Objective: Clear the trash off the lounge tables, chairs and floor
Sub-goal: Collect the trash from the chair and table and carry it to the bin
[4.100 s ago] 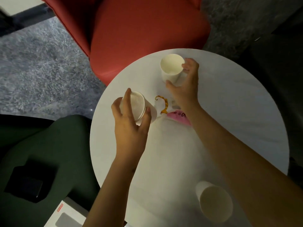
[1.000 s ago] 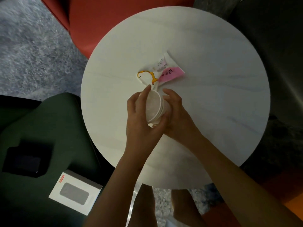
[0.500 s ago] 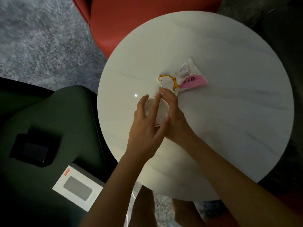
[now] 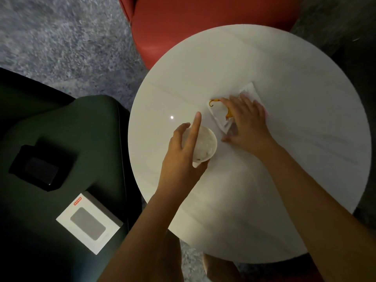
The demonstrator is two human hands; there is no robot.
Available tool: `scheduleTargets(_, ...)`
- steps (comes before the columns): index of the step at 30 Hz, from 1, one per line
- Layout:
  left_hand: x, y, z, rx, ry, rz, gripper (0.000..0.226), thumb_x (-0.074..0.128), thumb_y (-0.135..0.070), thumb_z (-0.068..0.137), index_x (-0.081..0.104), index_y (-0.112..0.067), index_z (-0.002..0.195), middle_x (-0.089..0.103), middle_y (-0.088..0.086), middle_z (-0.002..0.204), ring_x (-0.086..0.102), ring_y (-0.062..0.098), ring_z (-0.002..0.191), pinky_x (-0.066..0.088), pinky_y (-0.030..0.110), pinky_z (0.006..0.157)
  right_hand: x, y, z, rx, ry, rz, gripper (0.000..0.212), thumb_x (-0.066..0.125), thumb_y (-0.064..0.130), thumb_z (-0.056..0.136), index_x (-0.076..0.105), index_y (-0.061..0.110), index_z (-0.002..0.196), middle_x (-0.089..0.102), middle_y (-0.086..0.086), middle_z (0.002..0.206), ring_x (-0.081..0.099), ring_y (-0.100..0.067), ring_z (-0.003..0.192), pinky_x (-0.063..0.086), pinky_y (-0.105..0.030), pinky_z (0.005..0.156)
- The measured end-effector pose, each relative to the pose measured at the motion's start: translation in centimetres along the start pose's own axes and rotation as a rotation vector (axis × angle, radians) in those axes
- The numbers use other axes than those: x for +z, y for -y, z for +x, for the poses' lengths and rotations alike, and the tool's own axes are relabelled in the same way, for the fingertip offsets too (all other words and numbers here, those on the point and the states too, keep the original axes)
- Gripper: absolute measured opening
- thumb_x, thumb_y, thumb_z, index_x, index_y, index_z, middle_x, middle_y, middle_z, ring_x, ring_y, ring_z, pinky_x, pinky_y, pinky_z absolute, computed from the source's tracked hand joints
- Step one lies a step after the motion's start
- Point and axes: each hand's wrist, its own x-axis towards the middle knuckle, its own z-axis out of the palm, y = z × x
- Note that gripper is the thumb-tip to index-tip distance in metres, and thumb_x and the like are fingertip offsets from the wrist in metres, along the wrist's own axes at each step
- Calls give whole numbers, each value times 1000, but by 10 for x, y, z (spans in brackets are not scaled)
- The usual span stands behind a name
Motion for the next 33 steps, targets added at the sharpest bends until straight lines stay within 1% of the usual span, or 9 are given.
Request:
scheduleTargets(3, 3, 0, -1, -103, -69, -100, 111, 84, -24, 65, 3, -35, 141, 45, 9, 129, 46, 17, 114, 39, 15, 80, 5, 1, -3, 22, -134, 17, 60, 61, 20, 80, 42, 23, 136, 48, 0, 136, 42, -23, 126, 18, -31, 96)
scheduleTargets(8, 13, -1, -7, -274, -149, -284, 101, 85, -23, 62, 22, -28, 141, 48, -8, 120, 51, 12, 108, 37, 9, 77, 11, 11, -16, 62, -179, 66, 53, 62, 23, 79, 49, 17, 130, 61, -7, 116, 50, -30, 107, 22, -33, 80)
scheduleTargets(11, 16, -3, -12, -323, -179, -300, 83, 86, -21, 60, 40, -16, 129, 46, -14, 114, 49, 5, 99, 35, 1, 74, 3, 25, -23, 87, -228, 326, 43, 63, 26, 82, 54, 13, 122, 64, -5, 105, 56, -28, 95, 29, -28, 79)
scheduleTargets(14, 15, -9, -17, -328, -205, -326, 77, 87, -19, 60, 44, -13, 124, 48, -11, 114, 42, -7, 94, 33, -4, 77, -8, 42, -36, 119, -215, 707, 33, 58, 28, 84, 56, 11, 113, 59, 12, 90, 54, 0, 79, 37, -5, 68)
scheduleTargets(17, 13, -14, -22, -331, -252, -357, 76, 86, -19, 60, 44, -17, 123, 49, -7, 116, 43, -6, 98, 36, 0, 82, -10, 52, -49, 80, -154, 823, 23, 56, 14, 91, 56, 1, 111, 57, 0, 102, 56, -11, 95, 43, -10, 78)
scheduleTargets(20, 7, -14, -26, -344, -291, -351, 77, 86, -22, 61, 44, -15, 126, 51, -2, 121, 49, 3, 105, 42, 10, 87, -12, 58, -57, 29, -33, 888, 34, 55, 20, 91, 53, 5, 120, 54, -6, 118, 52, -17, 113, 44, -28, 95)
scheduleTargets(25, -10, -6, -39, -353, -357, -326, 76, 86, -24, 62, 47, -9, 125, 53, -1, 118, 53, 7, 102, 41, 5, 83, -24, 87, -61, -310, 111, 854, 82, 76, 40, 66, 33, 21, 133, 47, 9, 136, 47, -3, 123, 43, -20, 98)
scheduleTargets(29, -24, 2, -61, -421, -439, -311, 72, 84, -31, 59, 50, -13, 120, 54, -6, 110, 57, 13, 98, 48, 17, 79, -20, 127, -59, -417, 88, 755, 86, 81, 47, 54, 29, 38, 123, 46, 26, 122, 47, 13, 108, 40, -1, 83)
scheduleTargets(33, -45, 23, -91, -455, -592, -306, 66, 81, -32, 59, 52, -17, 117, 55, -10, 108, 56, 5, 96, 46, 12, 77, -5, 165, -58, -373, 232, 658, 93, 87, 42, 50, 35, 22, 124, 54, 11, 118, 54, -3, 97, 44, -4, 73)
